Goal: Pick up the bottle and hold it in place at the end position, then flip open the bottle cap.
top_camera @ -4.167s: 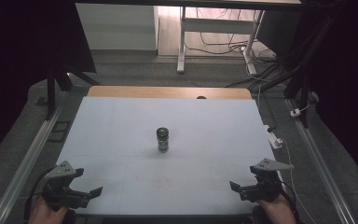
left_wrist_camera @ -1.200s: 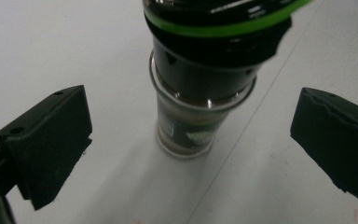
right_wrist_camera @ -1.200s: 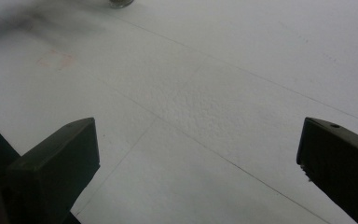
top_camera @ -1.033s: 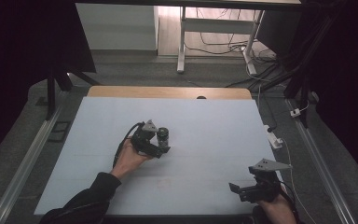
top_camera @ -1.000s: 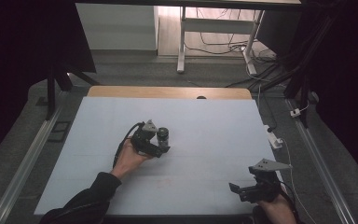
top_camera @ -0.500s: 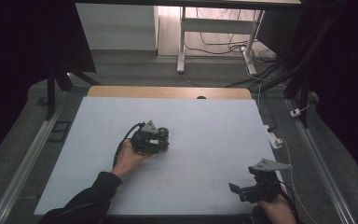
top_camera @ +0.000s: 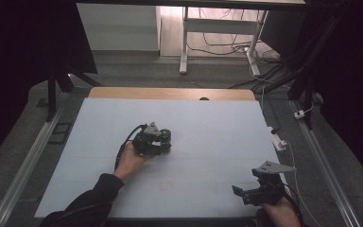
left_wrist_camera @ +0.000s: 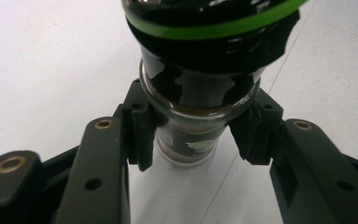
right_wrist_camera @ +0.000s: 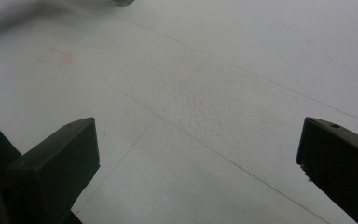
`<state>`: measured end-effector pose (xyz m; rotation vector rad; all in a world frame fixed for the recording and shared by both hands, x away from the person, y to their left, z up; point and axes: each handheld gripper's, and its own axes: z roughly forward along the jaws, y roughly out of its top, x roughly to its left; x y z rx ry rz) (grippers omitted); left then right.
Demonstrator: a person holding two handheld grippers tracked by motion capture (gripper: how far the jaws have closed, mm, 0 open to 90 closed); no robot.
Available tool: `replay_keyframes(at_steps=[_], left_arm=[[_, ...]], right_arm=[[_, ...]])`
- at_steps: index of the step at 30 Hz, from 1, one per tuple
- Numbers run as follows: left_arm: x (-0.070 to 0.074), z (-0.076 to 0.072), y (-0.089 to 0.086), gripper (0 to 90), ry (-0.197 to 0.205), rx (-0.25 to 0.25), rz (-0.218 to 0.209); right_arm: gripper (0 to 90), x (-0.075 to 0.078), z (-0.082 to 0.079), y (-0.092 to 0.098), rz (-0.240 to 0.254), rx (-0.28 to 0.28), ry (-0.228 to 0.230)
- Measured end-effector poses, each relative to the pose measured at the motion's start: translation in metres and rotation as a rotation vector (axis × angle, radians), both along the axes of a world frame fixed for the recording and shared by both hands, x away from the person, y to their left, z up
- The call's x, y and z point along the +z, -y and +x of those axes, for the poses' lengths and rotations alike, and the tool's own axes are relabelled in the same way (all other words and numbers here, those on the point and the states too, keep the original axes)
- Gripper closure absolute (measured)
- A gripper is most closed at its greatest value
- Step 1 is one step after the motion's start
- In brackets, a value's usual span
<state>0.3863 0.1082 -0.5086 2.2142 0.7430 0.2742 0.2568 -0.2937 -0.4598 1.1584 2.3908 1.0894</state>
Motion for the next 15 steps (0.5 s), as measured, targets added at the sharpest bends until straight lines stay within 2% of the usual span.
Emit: replay_keyframes(at_steps=[15], left_arm=[[-0.0009, -0.0011, -0.0004, 53.5, 0.009, 0.002, -0.001]], right_arm=[[0.0, 0.003, -0.0019, -0.0012, -0.009, -0.009, 0.036]])
